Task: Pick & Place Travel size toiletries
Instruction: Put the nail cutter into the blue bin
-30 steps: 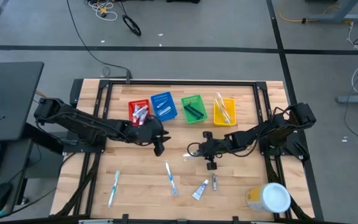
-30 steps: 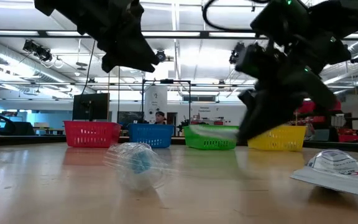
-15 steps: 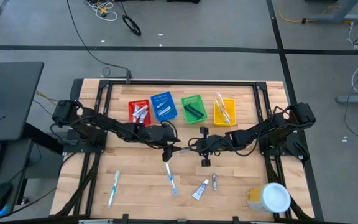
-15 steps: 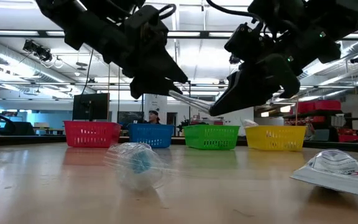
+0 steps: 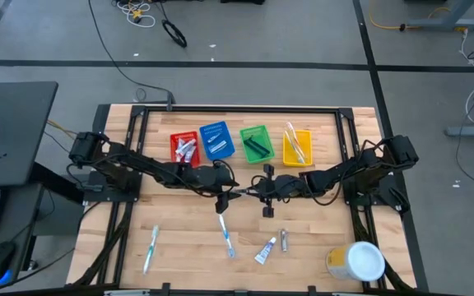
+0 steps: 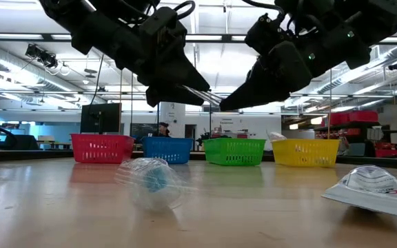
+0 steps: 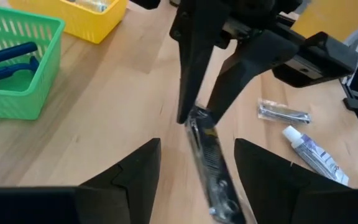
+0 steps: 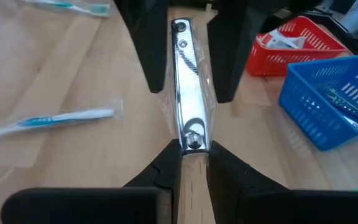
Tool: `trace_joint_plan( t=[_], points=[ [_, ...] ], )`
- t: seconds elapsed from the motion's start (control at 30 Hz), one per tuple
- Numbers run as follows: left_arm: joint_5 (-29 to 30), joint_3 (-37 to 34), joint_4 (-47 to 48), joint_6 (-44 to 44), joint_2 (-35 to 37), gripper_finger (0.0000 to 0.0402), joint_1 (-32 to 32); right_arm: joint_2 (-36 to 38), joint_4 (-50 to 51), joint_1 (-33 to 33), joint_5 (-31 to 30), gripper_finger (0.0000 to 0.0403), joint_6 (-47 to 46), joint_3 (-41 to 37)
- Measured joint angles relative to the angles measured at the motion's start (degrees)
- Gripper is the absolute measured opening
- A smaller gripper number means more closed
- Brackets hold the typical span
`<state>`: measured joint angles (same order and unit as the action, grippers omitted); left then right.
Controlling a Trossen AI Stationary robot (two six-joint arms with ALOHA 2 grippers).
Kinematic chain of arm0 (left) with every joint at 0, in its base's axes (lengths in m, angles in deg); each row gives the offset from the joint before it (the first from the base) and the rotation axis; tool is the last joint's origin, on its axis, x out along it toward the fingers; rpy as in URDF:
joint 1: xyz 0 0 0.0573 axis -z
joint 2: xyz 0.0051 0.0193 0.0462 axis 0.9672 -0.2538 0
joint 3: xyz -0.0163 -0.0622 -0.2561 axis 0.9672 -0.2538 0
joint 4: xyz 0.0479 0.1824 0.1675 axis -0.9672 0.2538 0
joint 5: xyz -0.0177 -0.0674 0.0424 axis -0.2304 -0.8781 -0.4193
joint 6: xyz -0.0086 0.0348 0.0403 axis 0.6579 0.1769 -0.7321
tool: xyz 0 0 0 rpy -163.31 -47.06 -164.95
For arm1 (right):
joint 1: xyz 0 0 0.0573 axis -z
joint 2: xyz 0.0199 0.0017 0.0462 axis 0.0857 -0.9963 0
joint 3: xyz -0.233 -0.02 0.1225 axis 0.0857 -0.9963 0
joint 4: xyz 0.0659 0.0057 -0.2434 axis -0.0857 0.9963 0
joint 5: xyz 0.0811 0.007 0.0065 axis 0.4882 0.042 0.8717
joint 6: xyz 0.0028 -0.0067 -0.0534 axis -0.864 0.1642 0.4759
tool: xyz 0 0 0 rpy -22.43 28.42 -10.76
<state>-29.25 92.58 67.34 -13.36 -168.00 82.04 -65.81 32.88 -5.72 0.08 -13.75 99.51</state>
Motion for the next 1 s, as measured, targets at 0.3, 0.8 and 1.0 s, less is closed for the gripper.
trace_joint_plan(
  t=[0.3, 0.8, 1.0],
  points=[
    [-0.6, 0.0, -1.5, -1.1, 0.0, 0.0167, 0.0, 0.0, -0.1, 0.1, -0.3, 0.0060, 0.0, 0.0],
    [-0.6, 0.0, -1.2, -0.4, 0.0, 0.0077, 0.0, 0.0, -2.6, 0.1, -0.3, 0.0060, -0.2, 0.0],
    [-0.6, 0.0, -1.2, -0.1, 0.0, 0.0070, 0.0, 0.0, -2.6, 0.1, -0.3, 0.0060, -0.2, 0.0]
  ],
)
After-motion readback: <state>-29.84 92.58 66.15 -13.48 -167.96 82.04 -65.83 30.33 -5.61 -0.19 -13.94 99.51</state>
